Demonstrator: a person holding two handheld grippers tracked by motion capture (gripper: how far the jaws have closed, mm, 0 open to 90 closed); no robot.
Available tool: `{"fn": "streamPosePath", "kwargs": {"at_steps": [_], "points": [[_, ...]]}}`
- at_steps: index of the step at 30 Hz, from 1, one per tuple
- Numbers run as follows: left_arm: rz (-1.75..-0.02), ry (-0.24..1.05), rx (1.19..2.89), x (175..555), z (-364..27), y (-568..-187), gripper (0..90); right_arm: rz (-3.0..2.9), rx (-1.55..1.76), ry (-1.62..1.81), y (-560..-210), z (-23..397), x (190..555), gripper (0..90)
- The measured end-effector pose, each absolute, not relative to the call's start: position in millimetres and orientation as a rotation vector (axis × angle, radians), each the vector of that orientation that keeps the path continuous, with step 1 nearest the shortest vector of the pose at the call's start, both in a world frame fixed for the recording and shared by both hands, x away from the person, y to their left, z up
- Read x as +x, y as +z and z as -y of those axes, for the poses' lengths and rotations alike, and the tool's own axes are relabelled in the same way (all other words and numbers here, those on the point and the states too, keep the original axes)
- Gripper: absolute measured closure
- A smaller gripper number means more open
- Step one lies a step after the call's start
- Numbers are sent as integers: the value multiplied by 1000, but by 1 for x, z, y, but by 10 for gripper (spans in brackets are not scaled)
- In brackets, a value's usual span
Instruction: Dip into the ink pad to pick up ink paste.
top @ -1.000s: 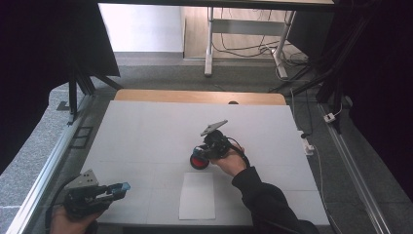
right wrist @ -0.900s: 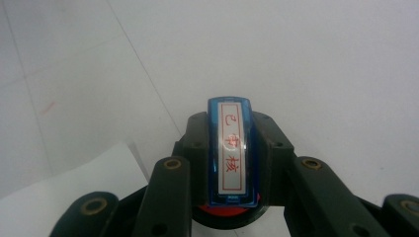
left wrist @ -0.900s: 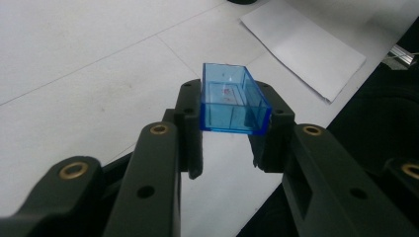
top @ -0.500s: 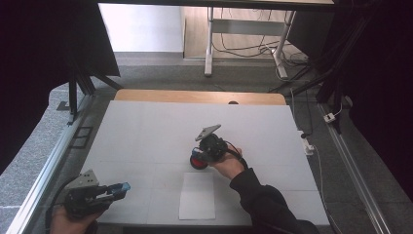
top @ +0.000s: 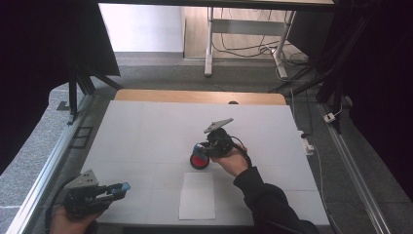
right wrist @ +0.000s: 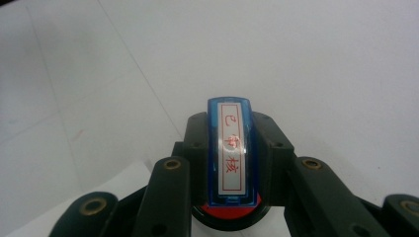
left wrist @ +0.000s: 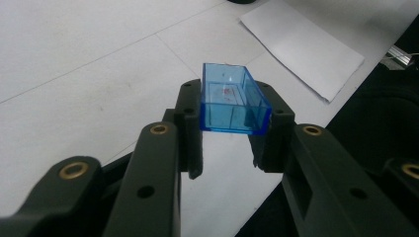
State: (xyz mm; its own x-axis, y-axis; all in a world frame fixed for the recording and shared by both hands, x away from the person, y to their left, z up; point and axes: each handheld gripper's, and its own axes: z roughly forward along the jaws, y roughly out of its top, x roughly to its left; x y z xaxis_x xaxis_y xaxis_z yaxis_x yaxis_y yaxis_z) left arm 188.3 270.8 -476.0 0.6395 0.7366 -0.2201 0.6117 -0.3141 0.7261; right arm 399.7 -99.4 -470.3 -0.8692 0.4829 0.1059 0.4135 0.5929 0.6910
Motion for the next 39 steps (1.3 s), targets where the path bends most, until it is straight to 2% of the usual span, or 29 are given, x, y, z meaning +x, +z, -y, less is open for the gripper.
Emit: {"fn": "streamPosePath", "kwargs": {"at_steps": [22,39], "points": [[-1050,191,2033,188,-271,-476,680,-2788,811,1092,-485,95,403,718],[-1047,189,2039,188,-270,-476,681,-2706,585,882,-481,75,380,719]]}}
